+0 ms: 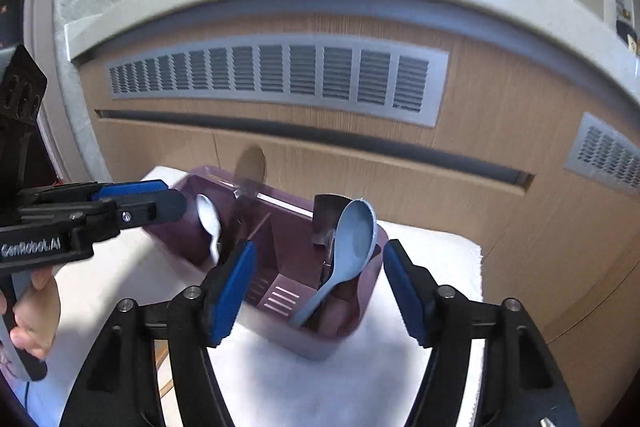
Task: Organize utensils
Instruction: 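Carry both spoons over the maroon caddy and open both tools to drop them in, then move both open tools back toward the remaining utensils on the cloth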
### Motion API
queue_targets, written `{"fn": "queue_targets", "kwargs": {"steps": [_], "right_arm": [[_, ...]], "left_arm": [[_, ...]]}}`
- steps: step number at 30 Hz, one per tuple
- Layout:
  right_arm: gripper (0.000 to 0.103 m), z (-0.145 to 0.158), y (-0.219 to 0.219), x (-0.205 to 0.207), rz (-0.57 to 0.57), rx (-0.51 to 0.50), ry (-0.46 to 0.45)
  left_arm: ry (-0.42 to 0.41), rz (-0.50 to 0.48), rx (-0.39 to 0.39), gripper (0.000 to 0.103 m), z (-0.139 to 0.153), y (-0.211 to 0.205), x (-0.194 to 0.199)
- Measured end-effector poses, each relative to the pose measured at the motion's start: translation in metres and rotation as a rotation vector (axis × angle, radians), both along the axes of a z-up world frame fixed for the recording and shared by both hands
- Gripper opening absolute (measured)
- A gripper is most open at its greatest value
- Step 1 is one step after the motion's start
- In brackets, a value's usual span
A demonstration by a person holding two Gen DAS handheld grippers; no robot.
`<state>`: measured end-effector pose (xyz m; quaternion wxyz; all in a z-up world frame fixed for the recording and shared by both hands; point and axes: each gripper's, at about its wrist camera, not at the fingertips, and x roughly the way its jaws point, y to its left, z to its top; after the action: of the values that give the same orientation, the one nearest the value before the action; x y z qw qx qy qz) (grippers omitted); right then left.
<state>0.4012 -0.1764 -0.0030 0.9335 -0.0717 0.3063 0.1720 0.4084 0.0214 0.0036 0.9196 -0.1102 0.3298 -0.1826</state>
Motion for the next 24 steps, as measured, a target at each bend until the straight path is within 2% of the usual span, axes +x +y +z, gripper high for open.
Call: {"fn": "queue_targets", "kwargs": {"steps": [4, 6, 8, 11, 16, 21, 24], "right_arm": [[0.091, 0.016, -0.016, -0.035, -0.037, -0.003, -0.047], [0.095, 0.016, -0.02, -0.053, -0.048, -0.037, -0.053], [0.102, 0.011, -0.025, -0.073, -0.065, -0.089, -0.042], [0.103, -0.004, -0.033, -0.098, -0.056, -0.128, -0.014], [0.103, -0.04, -0.053, -0.135, -0.059, -0.133, 0.125], [0.103, -0.064, -0.066, -0.169, -0.129, -0.226, 0.134], [0.103, -0.068, -0.077, -0.185, -0.157, -0.217, 0.147]], "left_arm": [[0.008, 0.057, 0.082, 0.05, 0.005, 0.009, -0.038], [0.03, 0.067, 0.107, 0.056, 0.0, 0.01, -0.053], [0.07, 0.075, 0.133, 0.057, -0.012, 0.011, -0.074], [0.124, 0.054, 0.151, 0.057, -0.034, 0.006, -0.099], [0.21, -0.021, 0.162, 0.057, -0.068, -0.014, -0.138], [0.202, -0.196, 0.227, 0.057, -0.084, -0.05, -0.177], [0.18, -0.318, 0.275, 0.057, -0.088, -0.069, -0.203]]}}
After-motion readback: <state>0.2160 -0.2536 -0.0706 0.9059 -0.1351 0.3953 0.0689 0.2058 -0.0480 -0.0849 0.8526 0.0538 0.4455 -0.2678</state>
